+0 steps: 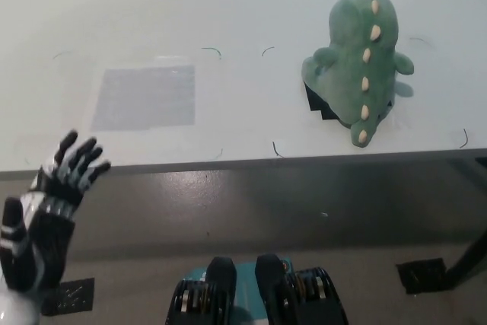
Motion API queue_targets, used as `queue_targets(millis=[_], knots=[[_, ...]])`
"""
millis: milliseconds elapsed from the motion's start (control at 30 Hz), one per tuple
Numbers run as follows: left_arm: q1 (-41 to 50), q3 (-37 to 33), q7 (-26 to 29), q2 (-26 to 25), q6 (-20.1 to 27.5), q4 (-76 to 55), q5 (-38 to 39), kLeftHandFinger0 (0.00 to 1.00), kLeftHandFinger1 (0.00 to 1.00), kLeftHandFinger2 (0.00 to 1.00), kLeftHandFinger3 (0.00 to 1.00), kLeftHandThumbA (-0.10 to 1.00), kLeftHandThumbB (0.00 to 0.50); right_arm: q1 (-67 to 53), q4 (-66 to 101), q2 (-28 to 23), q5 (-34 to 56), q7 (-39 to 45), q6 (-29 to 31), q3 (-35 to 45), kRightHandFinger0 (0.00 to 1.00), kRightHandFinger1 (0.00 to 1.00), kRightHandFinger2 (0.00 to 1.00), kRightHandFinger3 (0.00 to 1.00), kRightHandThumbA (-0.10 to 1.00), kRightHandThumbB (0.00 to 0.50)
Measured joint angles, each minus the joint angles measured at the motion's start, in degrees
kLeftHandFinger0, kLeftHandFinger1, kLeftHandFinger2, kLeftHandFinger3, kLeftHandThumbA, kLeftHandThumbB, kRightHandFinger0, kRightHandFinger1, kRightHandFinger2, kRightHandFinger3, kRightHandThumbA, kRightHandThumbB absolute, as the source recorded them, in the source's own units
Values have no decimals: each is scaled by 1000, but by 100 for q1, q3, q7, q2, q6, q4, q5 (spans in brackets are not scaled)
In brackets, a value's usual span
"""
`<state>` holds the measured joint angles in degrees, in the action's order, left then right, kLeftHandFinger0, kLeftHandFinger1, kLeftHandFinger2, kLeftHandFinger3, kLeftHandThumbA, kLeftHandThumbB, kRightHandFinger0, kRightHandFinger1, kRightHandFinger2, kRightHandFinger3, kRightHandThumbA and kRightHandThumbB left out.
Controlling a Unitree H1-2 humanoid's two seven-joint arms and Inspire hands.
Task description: Use both hands to pick up a dinasour on the right side and move it to the left side
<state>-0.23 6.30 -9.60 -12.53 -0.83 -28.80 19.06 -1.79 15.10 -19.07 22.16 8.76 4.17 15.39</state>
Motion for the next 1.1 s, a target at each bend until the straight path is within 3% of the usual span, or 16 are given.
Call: queue_targets(millis=[200,267,333,433,467,667,700,833,900,1000,1067,1100], knots=[[-735,-79,94,71,-383,-28,-27,1000,1000,1000,1000,1000,492,388,180,-157,117,-47,-310,136,1000,1000,1000,1000,1000,402],[-1032,-135,124,94,-501,-21,-54,1000,1000,1000,1000,1000,500,558,213,-194,139,-61,-413,166,1000,1000,1000,1000,1000,446],[-1330,-183,144,122,-603,47,-69,1000,1000,1000,1000,1000,499,723,273,-215,161,-80,-531,169,1000,1000,1000,1000,1000,427],[-1773,-251,159,169,-763,156,-110,1000,1000,1000,1000,1000,500,991,330,-221,180,-91,-694,165,1000,1000,1000,1000,1000,447],[-1881,-265,160,179,-798,187,-130,1000,1000,1000,1000,1000,500,1048,345,-222,184,-94,-736,165,1000,1000,1000,1000,1000,425],[-2662,-396,222,248,-982,651,-383,1000,1000,1000,1000,1000,500,1522,315,-324,156,-95,-983,149,1000,1000,1000,1000,1000,449],[-2772,-425,235,263,-994,730,-427,1000,1000,1000,1000,1000,483,1596,296,-349,131,-95,-1001,145,1000,1000,1000,1000,1000,401],[-3140,-570,240,300,-1025,1121,-576,1000,1000,1000,1000,1000,451,1874,106,-417,5,-94,-1042,83,1000,1000,1000,1000,1000,394],[-3325,-649,237,301,-1025,1448,-659,1000,1000,1000,1000,1000,426,2048,-87,-420,-57,-94,-1069,27,1000,1000,1000,1000,1000,365],[-3595,-730,238,334,-1018,1882,-789,1000,1000,1000,1000,1000,428,2325,-351,-419,-166,-96,-1108,-66,1000,1000,1000,1000,1000,298],[-3776,-781,236,402,-969,2199,-861,1000,1000,1000,1000,1000,447,2505,-573,-414,-247,-96,-1112,-132,1000,1000,1000,1000,1000,182],[-3847,-808,234,426,-953,2340,-887,1000,1000,1000,1000,1000,451,2573,-655,-409,-263,-95,-1112,-150,1000,1000,1000,1000,1000,151]])
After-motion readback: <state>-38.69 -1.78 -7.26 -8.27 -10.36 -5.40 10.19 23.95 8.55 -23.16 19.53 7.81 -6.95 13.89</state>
